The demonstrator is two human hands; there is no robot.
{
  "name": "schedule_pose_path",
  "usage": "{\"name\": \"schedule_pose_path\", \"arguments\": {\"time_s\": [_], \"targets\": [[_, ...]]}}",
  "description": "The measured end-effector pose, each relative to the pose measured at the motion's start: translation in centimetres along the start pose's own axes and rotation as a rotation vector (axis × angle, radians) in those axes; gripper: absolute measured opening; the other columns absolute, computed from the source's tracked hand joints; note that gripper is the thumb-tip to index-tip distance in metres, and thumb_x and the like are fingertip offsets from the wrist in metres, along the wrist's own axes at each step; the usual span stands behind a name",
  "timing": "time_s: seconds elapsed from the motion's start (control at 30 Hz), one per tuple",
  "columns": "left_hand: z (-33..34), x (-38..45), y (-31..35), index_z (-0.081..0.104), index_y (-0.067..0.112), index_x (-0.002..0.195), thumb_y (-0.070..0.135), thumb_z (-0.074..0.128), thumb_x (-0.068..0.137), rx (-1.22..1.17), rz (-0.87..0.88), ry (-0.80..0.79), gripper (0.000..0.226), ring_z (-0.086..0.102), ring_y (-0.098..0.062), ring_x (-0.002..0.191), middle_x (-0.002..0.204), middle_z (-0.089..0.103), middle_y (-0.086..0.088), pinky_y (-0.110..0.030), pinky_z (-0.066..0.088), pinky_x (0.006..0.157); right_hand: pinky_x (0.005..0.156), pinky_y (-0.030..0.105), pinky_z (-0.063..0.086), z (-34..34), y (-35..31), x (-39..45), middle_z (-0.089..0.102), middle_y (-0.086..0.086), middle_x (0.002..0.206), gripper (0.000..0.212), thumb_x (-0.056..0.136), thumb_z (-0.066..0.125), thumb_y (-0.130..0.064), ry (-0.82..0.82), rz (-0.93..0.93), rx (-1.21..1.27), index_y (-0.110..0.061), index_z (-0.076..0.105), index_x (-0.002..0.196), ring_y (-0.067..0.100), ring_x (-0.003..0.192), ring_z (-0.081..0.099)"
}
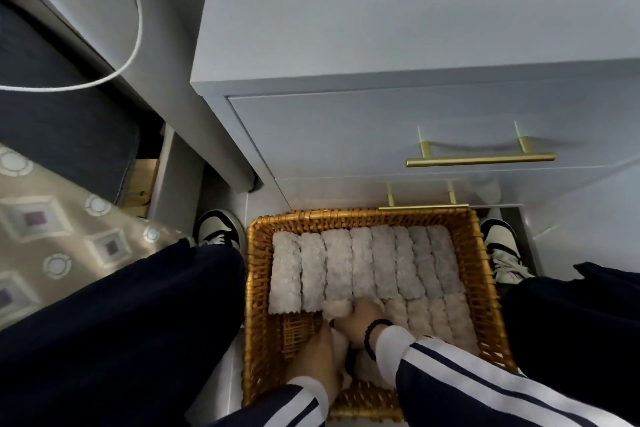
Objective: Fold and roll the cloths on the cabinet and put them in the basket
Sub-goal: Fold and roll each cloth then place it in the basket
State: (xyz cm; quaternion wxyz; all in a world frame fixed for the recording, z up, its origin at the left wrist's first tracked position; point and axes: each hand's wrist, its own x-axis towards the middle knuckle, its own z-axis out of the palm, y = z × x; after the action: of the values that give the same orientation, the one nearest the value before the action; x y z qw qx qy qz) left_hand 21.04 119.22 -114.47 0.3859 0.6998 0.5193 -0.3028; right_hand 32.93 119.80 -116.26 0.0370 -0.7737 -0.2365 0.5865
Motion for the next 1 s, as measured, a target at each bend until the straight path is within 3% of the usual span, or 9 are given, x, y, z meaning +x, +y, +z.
{"name": "schedule_pose_path", "arguments": {"time_s": [0.2,0.3,0.4,0.5,0.57,0.63,0.7,0.83,1.0], "targets": [[0.7,2.6,-0.1,0.01,0.013,0.151,0.019,0.032,0.101,0.209,0.075,0.033,0.055,0.041,-0.023,0.129,0.145,0.036,-0.008,-0.033,0.04,0.1,0.075,0.023,0.05,0.0,-0.2,1.6,0.066,0.005,0.094,0.011,0.084,0.06,-0.021,0.079,-0.039,-0.165,-0.011,0.064,0.08,0.02,0.092,0.062],[1.1,3.4,-0.8,0.006,0.017,0.152,0.027,0.048,0.095,0.093,0.043,-0.067,0.072,0.034,-0.024,0.135,0.152,0.022,-0.007,-0.033,0.035,0.107,0.065,0.02,0.045,0.2,-0.1,1.8,0.058,0.001,0.077,0.027,0.086,0.058,-0.023,0.15,-0.055,-0.166,-0.018,0.049,0.061,0.016,0.081,0.059],[1.8,3.2,0.2,0.006,0.023,0.151,0.041,0.06,0.082,-0.124,-0.041,-0.105,0.089,0.024,-0.027,0.139,0.153,0.011,-0.007,-0.039,0.028,0.114,0.062,0.02,0.043,-0.2,-0.1,1.5,0.058,0.001,0.079,0.025,0.087,0.057,-0.024,0.181,-0.068,-0.237,-0.019,0.048,0.064,0.015,0.074,0.055],[2.5,3.1,1.8,0.01,0.022,0.15,0.042,0.054,0.085,-0.26,-0.099,-0.106,0.081,0.023,-0.026,0.138,0.152,0.018,-0.007,-0.036,0.024,0.115,0.062,0.021,0.039,-1.4,0.0,1.0,0.053,-0.001,0.075,0.027,0.088,0.056,-0.022,0.19,-0.138,-0.349,-0.019,0.043,0.065,0.014,0.075,0.051],[2.2,2.7,2.5,0.002,0.016,0.151,0.038,0.046,0.092,-0.261,-0.098,-0.135,0.076,0.025,-0.024,0.138,0.153,0.019,-0.008,-0.033,0.023,0.115,0.063,0.022,0.04,-2.1,0.0,0.8,0.059,0.003,0.088,0.017,0.087,0.058,-0.029,0.18,-0.214,-0.402,-0.016,0.051,0.079,0.017,0.079,0.055],[2.1,2.6,2.6,-0.001,0.011,0.15,0.032,0.04,0.099,-0.295,-0.11,-0.172,0.069,0.025,-0.022,0.138,0.154,0.017,-0.007,-0.027,0.021,0.114,0.062,0.023,0.042,-2.5,0.1,0.8,0.063,0.005,0.095,0.026,0.085,0.059,-0.038,0.172,-0.259,-0.447,-0.014,0.058,0.094,0.02,0.084,0.06],[2.5,2.4,2.5,0.003,0.012,0.15,0.031,0.038,0.1,-0.249,-0.12,-0.165,0.064,0.021,-0.023,0.14,0.154,0.015,-0.007,-0.027,0.018,0.114,0.055,0.023,0.04,-2.6,0.1,1.0,0.062,0.002,0.084,0.029,0.082,0.061,-0.046,0.156,-0.284,-0.468,-0.017,0.056,0.083,0.019,0.077,0.059],[2.7,1.7,2.5,0.031,0.013,0.142,0.028,0.055,0.089,-0.11,-0.073,-0.038,0.06,0.032,-0.032,0.13,0.144,0.024,-0.014,-0.038,0.034,0.107,0.056,0.022,0.044,-2.4,0.0,1.1,0.056,-0.001,0.075,0.027,0.084,0.059,-0.043,0.185,-0.297,-0.514,-0.017,0.053,0.077,0.019,0.075,0.06],[2.7,2.1,1.8,0.027,0.013,0.144,0.022,0.06,0.085,-0.173,0.001,-0.05,0.069,0.044,-0.03,0.123,0.142,0.033,-0.015,-0.037,0.041,0.102,0.058,0.024,0.037,-2.2,0.8,0.9,0.062,0.006,0.085,0.015,0.087,0.055,-0.029,0.315,-0.357,-0.371,-0.016,0.047,0.082,0.022,0.077,0.058]]}}
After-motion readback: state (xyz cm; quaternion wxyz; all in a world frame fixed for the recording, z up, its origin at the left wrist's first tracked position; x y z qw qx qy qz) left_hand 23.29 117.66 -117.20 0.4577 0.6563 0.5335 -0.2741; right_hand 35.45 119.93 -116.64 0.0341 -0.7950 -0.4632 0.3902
